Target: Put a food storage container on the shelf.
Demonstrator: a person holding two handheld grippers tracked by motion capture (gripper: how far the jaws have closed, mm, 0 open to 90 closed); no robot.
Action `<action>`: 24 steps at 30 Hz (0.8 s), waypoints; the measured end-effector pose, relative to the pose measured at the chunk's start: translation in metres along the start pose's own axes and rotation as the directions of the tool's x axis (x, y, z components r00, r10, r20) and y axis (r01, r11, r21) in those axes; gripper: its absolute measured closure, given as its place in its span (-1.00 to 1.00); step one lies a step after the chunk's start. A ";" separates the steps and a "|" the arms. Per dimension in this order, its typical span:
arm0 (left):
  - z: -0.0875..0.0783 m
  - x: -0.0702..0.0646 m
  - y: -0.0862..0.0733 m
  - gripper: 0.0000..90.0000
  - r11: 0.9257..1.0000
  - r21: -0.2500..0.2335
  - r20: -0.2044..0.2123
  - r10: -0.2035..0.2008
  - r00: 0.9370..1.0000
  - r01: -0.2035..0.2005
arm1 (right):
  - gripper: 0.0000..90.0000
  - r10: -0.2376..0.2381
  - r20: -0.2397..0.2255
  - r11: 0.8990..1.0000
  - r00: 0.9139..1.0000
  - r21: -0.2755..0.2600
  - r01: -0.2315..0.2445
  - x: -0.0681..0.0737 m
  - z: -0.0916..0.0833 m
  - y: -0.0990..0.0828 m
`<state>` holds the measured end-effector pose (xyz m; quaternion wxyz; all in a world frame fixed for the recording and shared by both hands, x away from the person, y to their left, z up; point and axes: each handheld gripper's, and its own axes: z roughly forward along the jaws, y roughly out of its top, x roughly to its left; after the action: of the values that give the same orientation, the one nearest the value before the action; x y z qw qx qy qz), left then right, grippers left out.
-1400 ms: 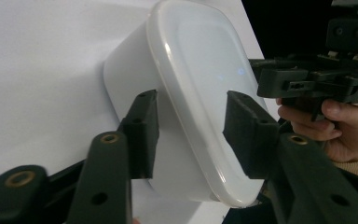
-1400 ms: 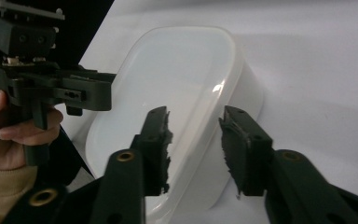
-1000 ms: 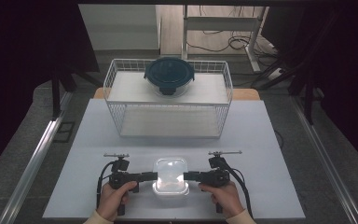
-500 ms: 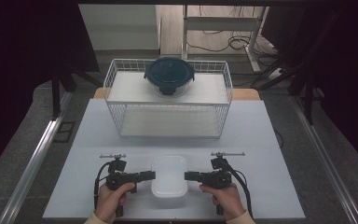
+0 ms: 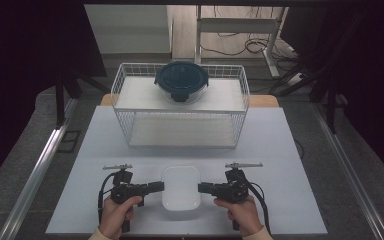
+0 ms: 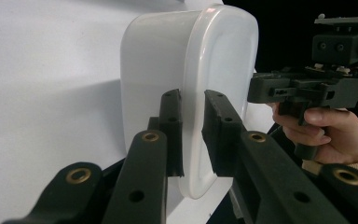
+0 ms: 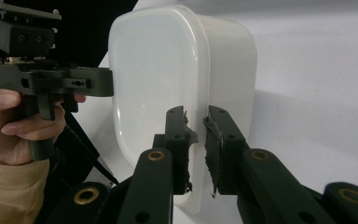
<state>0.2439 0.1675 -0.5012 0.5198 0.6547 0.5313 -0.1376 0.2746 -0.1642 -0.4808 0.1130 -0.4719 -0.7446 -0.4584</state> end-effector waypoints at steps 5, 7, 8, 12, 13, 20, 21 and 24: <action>-0.001 -0.004 0.001 0.76 1.000 0.000 -0.002 0.027 1.000 -0.027 | 0.75 -0.020 -0.002 1.000 1.000 -0.006 0.020 0.002 -0.002 0.001; -0.003 -0.006 0.002 0.76 0.999 -0.002 -0.004 0.041 0.999 -0.041 | 0.75 -0.031 -0.005 0.999 1.000 -0.013 0.031 0.003 -0.004 0.002; -0.003 -0.006 0.002 0.76 0.999 -0.002 -0.004 0.041 0.999 -0.041 | 0.75 -0.031 -0.005 0.999 1.000 -0.013 0.031 0.003 -0.004 0.002; -0.005 -0.009 0.002 0.76 0.998 -0.009 -0.007 0.062 0.998 -0.062 | 0.75 -0.051 -0.002 0.998 0.999 -0.020 0.051 0.007 -0.006 0.003; -0.006 -0.010 0.002 0.77 0.998 -0.010 -0.007 0.061 0.998 -0.061 | 0.75 -0.053 -0.002 0.998 0.999 -0.022 0.053 0.008 -0.007 0.003; -0.010 -0.017 0.004 0.76 0.996 -0.022 -0.003 0.091 0.996 -0.091 | 0.75 -0.096 0.006 0.995 0.995 -0.040 0.096 0.015 -0.012 0.005; -0.010 -0.017 0.004 0.76 0.996 -0.022 -0.003 0.091 0.996 -0.091 | 0.75 -0.096 0.006 0.995 0.995 -0.040 0.096 0.015 -0.012 0.005; -0.013 -0.022 0.006 0.76 0.994 -0.033 -0.004 0.105 0.994 -0.105 | 0.75 -0.109 0.008 0.993 0.994 -0.052 0.109 0.019 -0.016 0.006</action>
<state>0.2347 0.1666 -0.4762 0.5364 0.6733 0.4989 -0.1004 0.2654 -0.1642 -0.4569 0.0734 -0.4345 -0.7573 -0.4820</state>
